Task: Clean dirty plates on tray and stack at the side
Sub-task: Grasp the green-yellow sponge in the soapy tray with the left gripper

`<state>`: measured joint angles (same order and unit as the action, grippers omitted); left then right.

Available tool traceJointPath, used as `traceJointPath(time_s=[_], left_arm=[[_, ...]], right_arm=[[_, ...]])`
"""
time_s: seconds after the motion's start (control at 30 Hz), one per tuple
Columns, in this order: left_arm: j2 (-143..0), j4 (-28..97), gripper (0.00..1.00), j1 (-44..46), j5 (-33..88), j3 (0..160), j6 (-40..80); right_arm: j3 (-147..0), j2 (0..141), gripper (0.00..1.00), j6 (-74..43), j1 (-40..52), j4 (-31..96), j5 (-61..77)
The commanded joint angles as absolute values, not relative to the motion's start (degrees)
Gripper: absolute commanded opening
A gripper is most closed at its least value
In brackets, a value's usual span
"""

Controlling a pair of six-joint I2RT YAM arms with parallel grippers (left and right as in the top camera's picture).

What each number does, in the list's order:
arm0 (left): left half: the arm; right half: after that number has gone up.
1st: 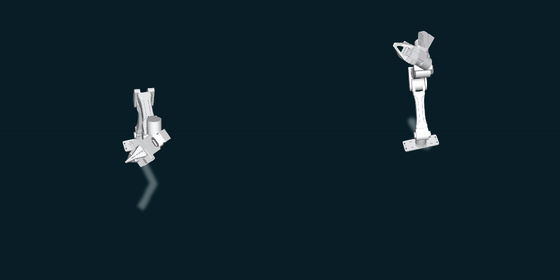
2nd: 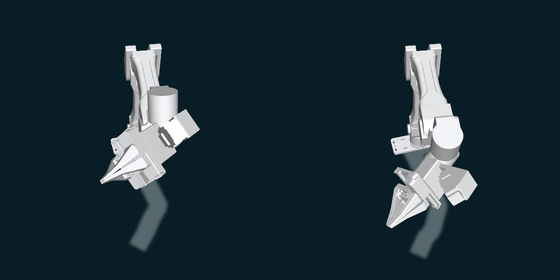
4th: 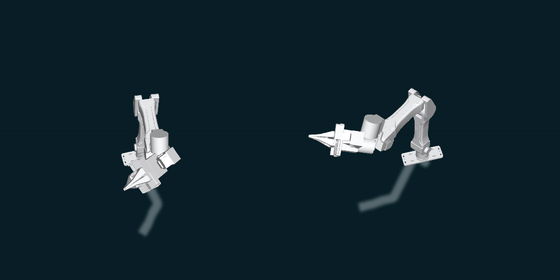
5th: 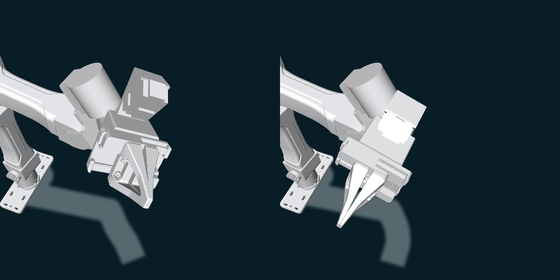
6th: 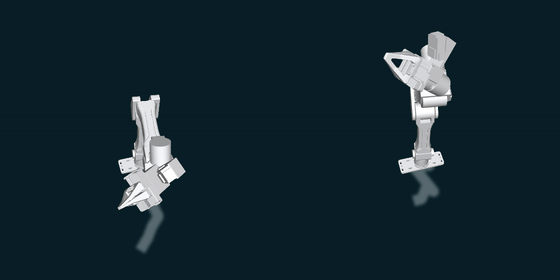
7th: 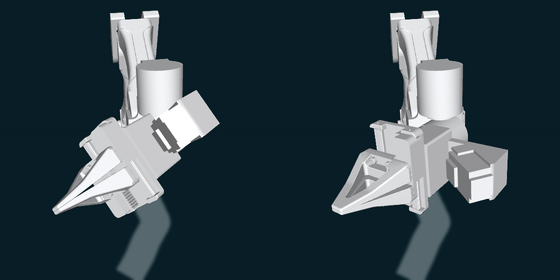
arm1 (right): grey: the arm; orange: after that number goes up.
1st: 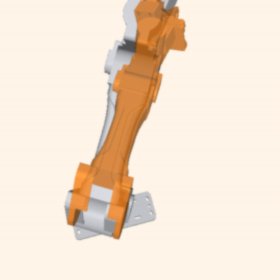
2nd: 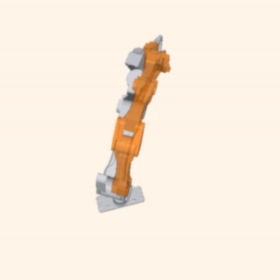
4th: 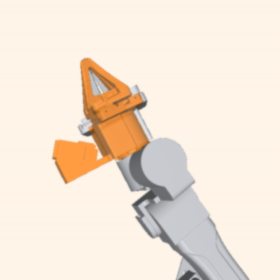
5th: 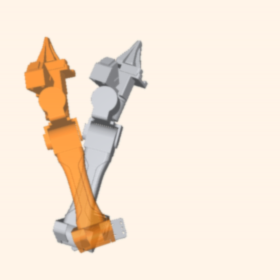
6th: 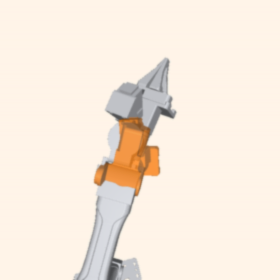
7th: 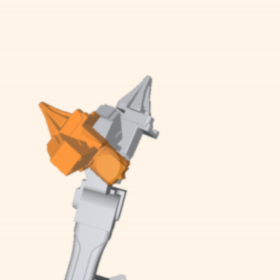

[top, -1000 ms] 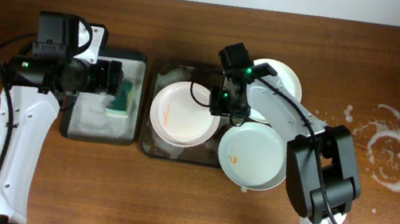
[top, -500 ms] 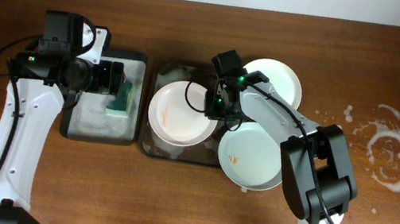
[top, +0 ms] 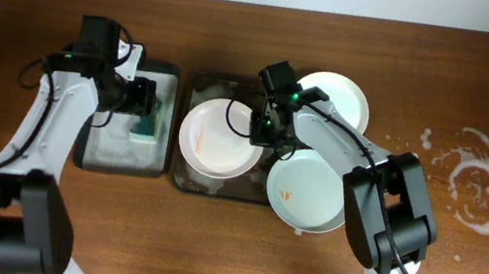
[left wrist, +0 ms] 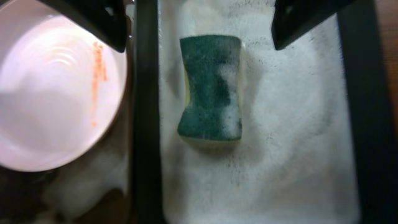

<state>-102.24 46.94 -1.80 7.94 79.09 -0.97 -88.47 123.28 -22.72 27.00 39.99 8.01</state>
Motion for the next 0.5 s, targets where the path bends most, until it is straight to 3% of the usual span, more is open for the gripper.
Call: traceJointPath(time_s=[0.0, 0.1, 0.17, 0.27, 0.4, 0.47], left_arm=[[-106.83, 45.74, 0.67, -2.15, 7.66, 79.96, -0.69], [-110.59, 42.39, 0.66, -2.15, 7.68, 79.94, -0.89], [-112.66, 41.52, 0.60, -2.13, 7.70, 79.94, -0.86], [-115.28, 41.34, 0.43, -2.13, 7.68, 79.92, -0.89], [-117.80, 40.77, 0.41, -2.13, 7.70, 79.92, -0.86], [-118.13, 40.66, 0.27, -2.13, 7.68, 79.92, -0.86]], right_arm=[[-87.55, 124.16, 0.04, -23.03, 27.42, 40.03, 7.03], [-87.55, 124.16, 0.04, -23.03, 27.42, 39.99, 7.01], [-87.55, 124.16, 0.05, -23.03, 27.40, 39.99, 7.01], [-87.55, 124.16, 0.05, -23.03, 27.42, 39.99, 7.01], [-87.55, 124.16, 0.06, -23.03, 27.38, 39.92, 6.87], [-87.55, 124.16, 0.06, -23.03, 27.38, 39.79, 6.81]])
